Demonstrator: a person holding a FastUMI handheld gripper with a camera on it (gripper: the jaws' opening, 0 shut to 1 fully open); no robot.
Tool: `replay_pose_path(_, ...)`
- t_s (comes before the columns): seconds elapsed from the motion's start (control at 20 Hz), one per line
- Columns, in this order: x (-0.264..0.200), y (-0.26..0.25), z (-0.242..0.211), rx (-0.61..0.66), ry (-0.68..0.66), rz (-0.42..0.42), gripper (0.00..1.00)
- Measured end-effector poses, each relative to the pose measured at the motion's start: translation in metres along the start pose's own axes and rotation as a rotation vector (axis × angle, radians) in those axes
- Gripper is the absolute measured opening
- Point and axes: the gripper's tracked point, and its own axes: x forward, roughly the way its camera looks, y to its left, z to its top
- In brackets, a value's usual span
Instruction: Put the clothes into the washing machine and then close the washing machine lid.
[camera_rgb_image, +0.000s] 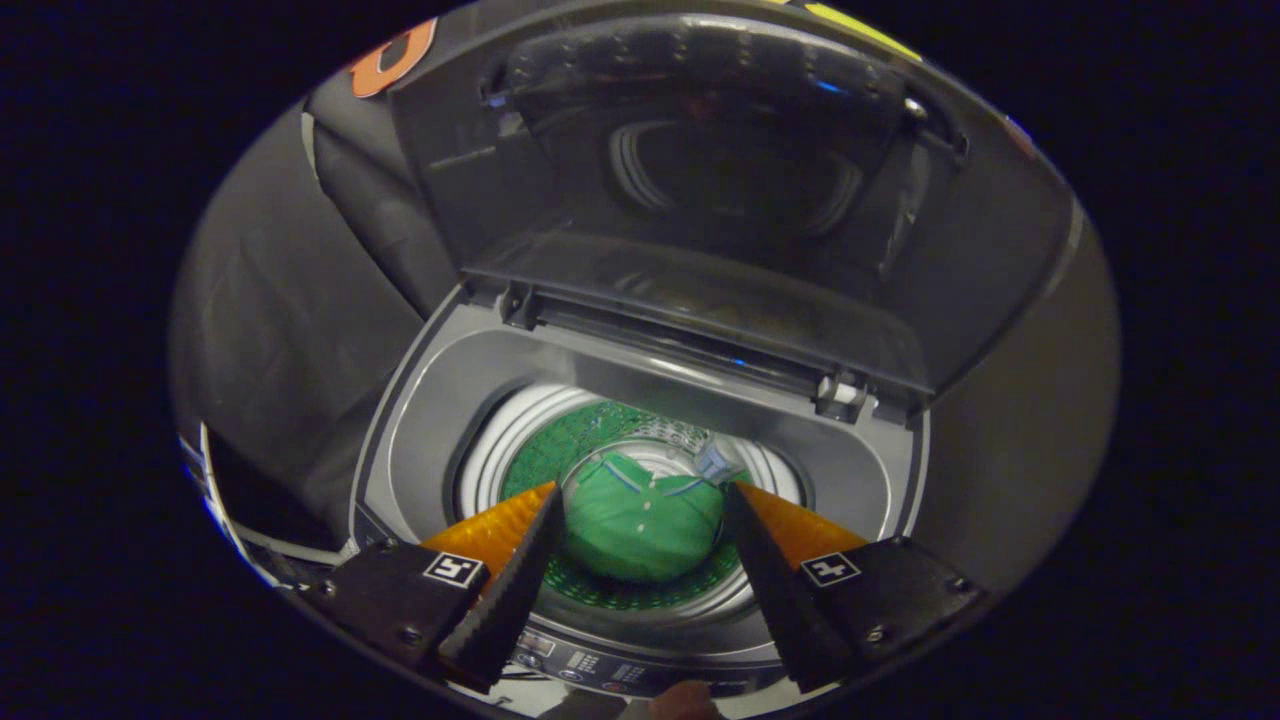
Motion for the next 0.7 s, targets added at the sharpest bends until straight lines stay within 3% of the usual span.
replay_pose_path(0.3,-0.038,0.025,0.039,-0.068,-0.168,0.057,1.00)
replay_pose_path(0.7,-0.192,0.053,0.160,-0.044,-0.511,0.181,1.00)
